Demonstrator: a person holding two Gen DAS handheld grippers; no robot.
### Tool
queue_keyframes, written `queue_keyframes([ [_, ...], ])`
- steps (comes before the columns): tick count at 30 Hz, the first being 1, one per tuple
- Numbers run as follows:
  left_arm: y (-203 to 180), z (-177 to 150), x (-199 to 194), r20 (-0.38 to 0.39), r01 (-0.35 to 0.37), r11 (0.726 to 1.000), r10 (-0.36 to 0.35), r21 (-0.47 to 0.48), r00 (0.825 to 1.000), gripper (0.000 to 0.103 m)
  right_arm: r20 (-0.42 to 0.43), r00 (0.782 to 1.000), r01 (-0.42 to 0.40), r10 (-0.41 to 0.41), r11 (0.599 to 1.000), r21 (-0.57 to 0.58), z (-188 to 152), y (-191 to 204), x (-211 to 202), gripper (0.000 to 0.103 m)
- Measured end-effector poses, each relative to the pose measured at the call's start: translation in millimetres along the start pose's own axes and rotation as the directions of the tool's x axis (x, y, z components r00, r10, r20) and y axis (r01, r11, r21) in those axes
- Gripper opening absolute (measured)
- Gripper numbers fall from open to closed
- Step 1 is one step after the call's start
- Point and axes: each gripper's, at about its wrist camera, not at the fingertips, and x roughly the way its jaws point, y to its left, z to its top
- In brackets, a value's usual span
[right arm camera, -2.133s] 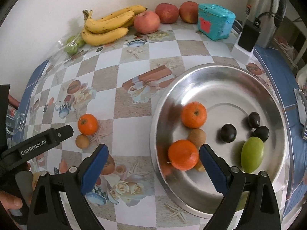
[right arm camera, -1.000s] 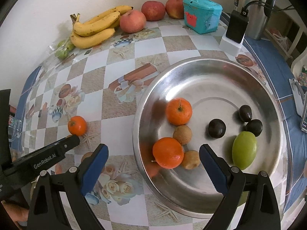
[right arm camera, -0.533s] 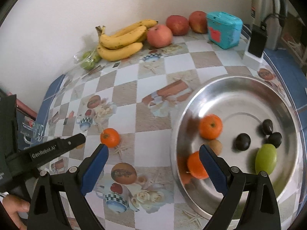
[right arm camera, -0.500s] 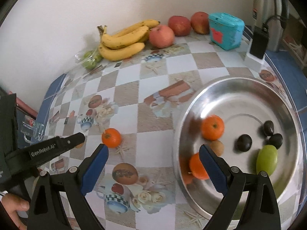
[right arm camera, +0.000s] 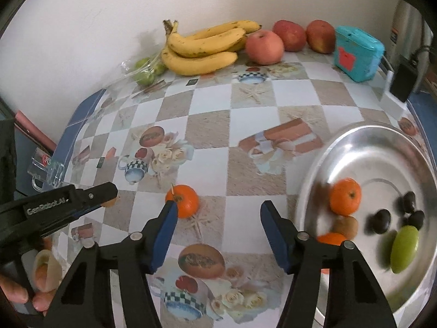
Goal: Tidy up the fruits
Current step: 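Grasp a brown kiwi with the left tool while the right tool approaches an orange, then grasp the orange with the right tool while the left tool holds the kiwi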
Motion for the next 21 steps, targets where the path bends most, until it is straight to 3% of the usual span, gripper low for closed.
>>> queue_keyframes([
  [2,5,2,2,-0.005,0.004,1.0,-0.004,-0.011,1.0,0.029,-0.016,1.0,-0.006,0.006,1.0,-0.007,1,4,9,0.053],
  [21,21,9,7,-0.022,0.037,0.997,-0.038,-0.068,0.999,0.029,-0.049,0.999,0.002,-0.009,0.992,-0.126,9,45,41,0.053],
])
